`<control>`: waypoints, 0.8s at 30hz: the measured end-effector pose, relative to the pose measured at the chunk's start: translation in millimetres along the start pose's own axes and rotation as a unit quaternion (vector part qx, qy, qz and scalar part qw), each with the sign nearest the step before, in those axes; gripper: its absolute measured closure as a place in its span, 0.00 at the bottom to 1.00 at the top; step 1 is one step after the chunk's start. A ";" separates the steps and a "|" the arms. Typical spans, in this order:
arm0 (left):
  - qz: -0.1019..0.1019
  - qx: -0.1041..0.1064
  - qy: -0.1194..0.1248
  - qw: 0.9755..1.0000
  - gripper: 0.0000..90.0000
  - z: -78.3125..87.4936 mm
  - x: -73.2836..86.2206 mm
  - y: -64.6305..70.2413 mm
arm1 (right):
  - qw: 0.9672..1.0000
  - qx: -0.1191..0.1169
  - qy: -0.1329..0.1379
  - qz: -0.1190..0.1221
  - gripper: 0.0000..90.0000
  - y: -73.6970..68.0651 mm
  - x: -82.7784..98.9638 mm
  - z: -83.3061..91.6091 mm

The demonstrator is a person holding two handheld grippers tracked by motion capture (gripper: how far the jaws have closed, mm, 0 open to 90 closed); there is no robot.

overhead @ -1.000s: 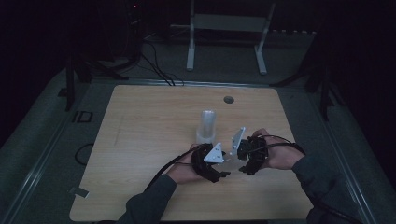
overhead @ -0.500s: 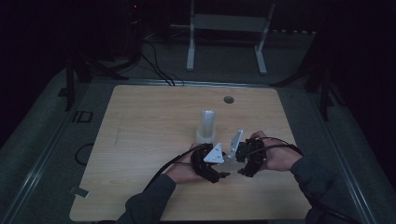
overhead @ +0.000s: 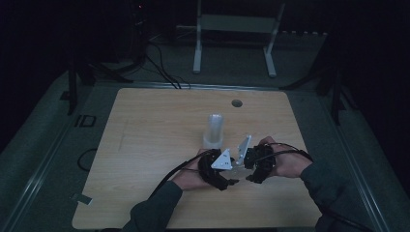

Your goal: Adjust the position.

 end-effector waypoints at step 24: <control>0.026 -0.022 0.040 0.999 0.18 16.5 -10.0 -8.0 | 0.999 0.008 0.016 -0.032 0.46 2.9 13.9 -0.7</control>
Point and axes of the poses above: each handheld gripper's, and its own axes: z roughly backward along the jaws, x roughly out of its underside, y roughly to its right, the point moved 9 cm from there along -z, roughly forward along the jaws, and after that the axes turned 1 degree about x, right-handed, at the moved point
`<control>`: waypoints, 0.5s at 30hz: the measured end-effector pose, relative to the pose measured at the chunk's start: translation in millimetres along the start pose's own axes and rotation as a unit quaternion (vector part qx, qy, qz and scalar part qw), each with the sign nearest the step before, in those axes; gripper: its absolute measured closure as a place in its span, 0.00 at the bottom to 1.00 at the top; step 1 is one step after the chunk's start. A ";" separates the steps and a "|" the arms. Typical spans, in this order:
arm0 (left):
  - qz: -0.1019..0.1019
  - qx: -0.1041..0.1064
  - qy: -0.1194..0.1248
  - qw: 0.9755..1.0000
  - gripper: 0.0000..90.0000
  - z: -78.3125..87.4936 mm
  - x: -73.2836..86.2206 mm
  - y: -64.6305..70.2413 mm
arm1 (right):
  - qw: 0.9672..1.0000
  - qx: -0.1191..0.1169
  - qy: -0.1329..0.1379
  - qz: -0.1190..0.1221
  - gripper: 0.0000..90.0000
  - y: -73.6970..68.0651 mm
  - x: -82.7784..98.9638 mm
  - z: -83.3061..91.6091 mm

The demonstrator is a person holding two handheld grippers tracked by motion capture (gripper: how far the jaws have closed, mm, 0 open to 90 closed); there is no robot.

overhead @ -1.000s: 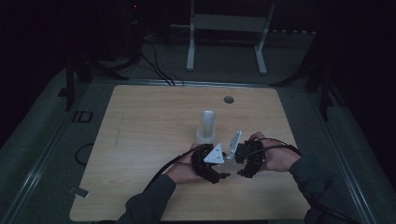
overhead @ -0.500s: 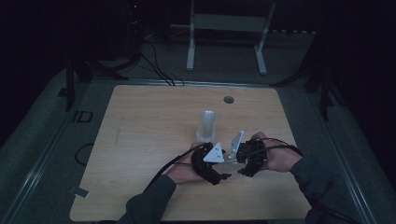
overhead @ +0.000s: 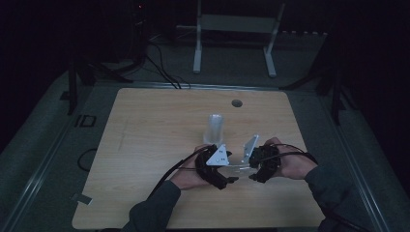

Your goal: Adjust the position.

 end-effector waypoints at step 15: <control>0.016 -0.017 0.016 1.000 0.20 12.4 -0.7 -10.8 | 0.999 0.007 0.029 -0.041 0.46 5.8 18.5 -1.8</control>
Point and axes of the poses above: each handheld gripper's, and its own axes: z roughly backward along the jaws, x roughly out of its underside, y roughly to its right, the point moved 9 cm from there along -z, roughly forward along the jaws, and after that the axes turned 1 degree about x, right-handed, at the moved point
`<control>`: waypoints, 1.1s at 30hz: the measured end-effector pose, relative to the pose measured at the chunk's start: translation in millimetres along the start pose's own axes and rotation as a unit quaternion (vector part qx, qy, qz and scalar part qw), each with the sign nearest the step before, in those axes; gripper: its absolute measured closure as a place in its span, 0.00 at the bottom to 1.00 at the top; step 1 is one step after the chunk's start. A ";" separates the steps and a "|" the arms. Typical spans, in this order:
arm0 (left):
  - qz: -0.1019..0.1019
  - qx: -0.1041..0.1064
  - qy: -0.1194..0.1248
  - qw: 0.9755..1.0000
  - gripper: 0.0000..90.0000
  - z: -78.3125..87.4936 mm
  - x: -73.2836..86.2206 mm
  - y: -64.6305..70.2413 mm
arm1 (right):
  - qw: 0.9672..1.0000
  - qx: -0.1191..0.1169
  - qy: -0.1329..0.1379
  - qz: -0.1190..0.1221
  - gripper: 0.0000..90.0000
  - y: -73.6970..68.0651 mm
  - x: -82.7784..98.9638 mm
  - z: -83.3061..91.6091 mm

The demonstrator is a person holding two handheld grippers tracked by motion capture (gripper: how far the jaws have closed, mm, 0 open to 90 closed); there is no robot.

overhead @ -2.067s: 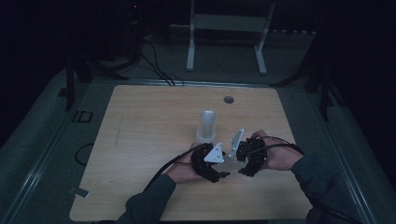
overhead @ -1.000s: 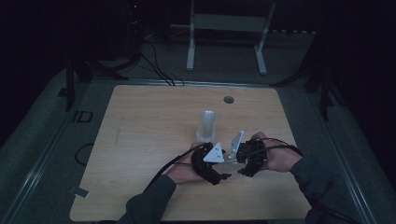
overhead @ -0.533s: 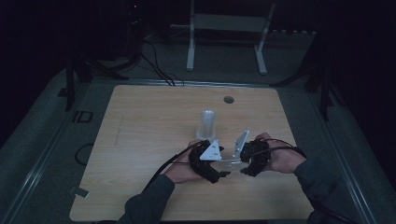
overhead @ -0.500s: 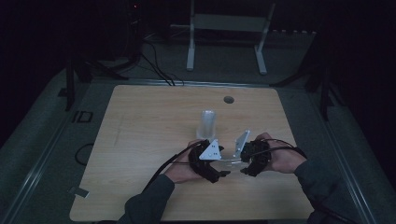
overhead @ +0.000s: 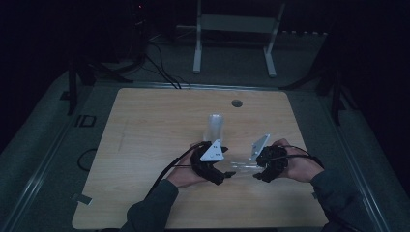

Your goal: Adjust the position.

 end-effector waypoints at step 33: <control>0.037 -0.007 0.019 0.999 0.21 8.9 0.7 -12.7 | 0.988 0.033 0.117 -0.090 0.46 11.8 16.1 -7.0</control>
Point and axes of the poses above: each handheld gripper's, and its own axes: z roughly backward along the jaws, x roughly out of its underside, y roughly to its right, the point moved 9 cm from there along -z, roughly forward along the jaws, and after that the axes turned 1 degree about x, right-handed, at the moved point
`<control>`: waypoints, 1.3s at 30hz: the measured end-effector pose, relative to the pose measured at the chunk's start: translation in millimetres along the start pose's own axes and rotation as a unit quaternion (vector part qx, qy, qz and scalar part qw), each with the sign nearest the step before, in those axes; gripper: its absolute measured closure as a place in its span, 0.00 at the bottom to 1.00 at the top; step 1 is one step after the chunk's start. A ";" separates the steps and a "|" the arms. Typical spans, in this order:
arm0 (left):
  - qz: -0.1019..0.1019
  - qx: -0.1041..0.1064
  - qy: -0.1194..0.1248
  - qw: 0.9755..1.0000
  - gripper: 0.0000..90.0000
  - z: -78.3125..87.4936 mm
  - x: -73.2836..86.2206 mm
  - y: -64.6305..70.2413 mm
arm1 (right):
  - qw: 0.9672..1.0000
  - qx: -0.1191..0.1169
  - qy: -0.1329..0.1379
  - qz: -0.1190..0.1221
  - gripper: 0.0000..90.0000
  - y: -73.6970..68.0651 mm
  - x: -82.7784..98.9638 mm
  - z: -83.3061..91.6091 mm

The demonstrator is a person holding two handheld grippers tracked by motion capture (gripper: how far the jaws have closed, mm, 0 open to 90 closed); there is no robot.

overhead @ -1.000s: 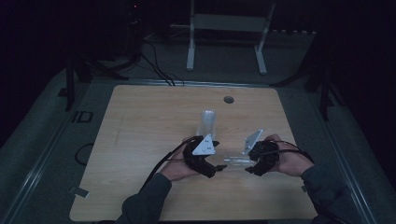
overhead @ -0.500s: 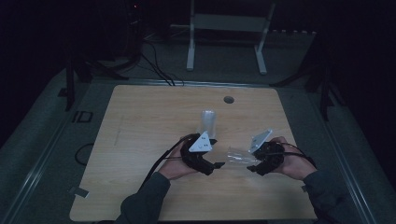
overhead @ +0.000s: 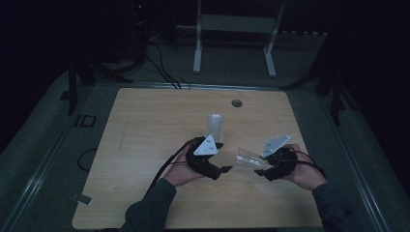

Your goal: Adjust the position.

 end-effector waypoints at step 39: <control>0.029 -0.018 0.008 0.999 0.22 0.7 0.8 -9.0 | 0.987 0.043 0.136 -0.077 0.46 2.7 -6.1 -3.5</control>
Point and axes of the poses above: each handheld gripper's, and its own axes: z roughly backward along the jaws, x roughly out of its underside, y roughly to its right, the point moved 9 cm from there along -z, roughly forward along the jaws, and after that the axes turned 1 degree about x, right-handed, at the moved point
